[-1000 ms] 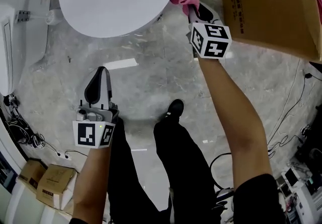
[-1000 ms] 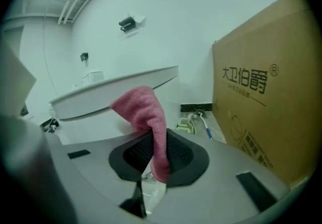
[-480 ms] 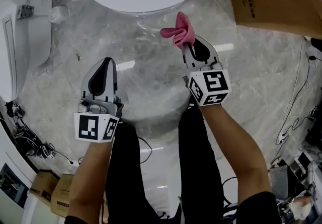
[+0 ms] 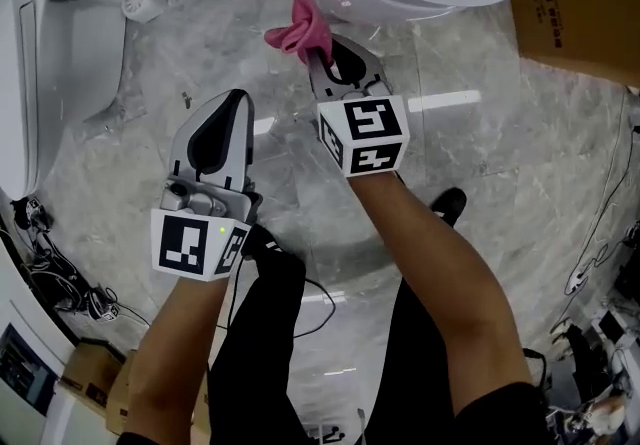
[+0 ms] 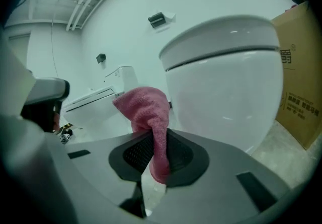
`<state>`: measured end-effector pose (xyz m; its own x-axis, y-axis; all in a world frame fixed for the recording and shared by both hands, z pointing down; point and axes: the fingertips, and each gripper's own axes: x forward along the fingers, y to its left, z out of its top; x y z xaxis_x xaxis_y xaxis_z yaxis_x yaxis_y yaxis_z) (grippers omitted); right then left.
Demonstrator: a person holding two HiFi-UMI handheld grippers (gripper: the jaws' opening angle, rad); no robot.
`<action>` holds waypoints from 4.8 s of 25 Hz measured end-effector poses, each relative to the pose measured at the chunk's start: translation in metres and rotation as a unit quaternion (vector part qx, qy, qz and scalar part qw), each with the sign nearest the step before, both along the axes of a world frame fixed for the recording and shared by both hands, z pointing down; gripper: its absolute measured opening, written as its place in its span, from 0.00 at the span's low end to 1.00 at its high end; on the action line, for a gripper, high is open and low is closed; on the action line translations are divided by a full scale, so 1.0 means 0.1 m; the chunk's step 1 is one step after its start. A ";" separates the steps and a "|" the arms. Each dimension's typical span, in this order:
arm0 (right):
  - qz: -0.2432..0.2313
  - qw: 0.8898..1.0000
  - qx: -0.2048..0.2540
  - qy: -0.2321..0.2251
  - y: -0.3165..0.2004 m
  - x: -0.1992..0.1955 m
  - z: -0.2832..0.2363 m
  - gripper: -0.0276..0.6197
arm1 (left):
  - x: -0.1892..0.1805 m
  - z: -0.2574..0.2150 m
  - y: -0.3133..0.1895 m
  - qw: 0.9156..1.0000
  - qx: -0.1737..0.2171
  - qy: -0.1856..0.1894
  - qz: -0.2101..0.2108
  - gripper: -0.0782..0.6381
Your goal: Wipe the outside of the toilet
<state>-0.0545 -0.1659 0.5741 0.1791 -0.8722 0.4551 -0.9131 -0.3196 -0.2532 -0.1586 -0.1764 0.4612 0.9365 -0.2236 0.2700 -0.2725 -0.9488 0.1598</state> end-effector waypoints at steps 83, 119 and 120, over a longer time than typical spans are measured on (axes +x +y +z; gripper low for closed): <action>0.010 0.995 -0.058 -0.076 1.27 0.23 0.40 0.16 | 0.25 0.23 0.32 1.000 -0.027 0.000 -0.016 0.13; 0.217 0.954 -0.007 -0.206 -0.37 0.58 1.31 0.16 | -0.33 0.60 -0.09 0.999 -0.013 -0.014 -0.028 0.13; 0.204 0.957 -0.014 -0.207 -0.26 0.59 1.31 0.16 | -0.26 0.57 -0.02 0.999 -0.015 -0.014 -0.026 0.13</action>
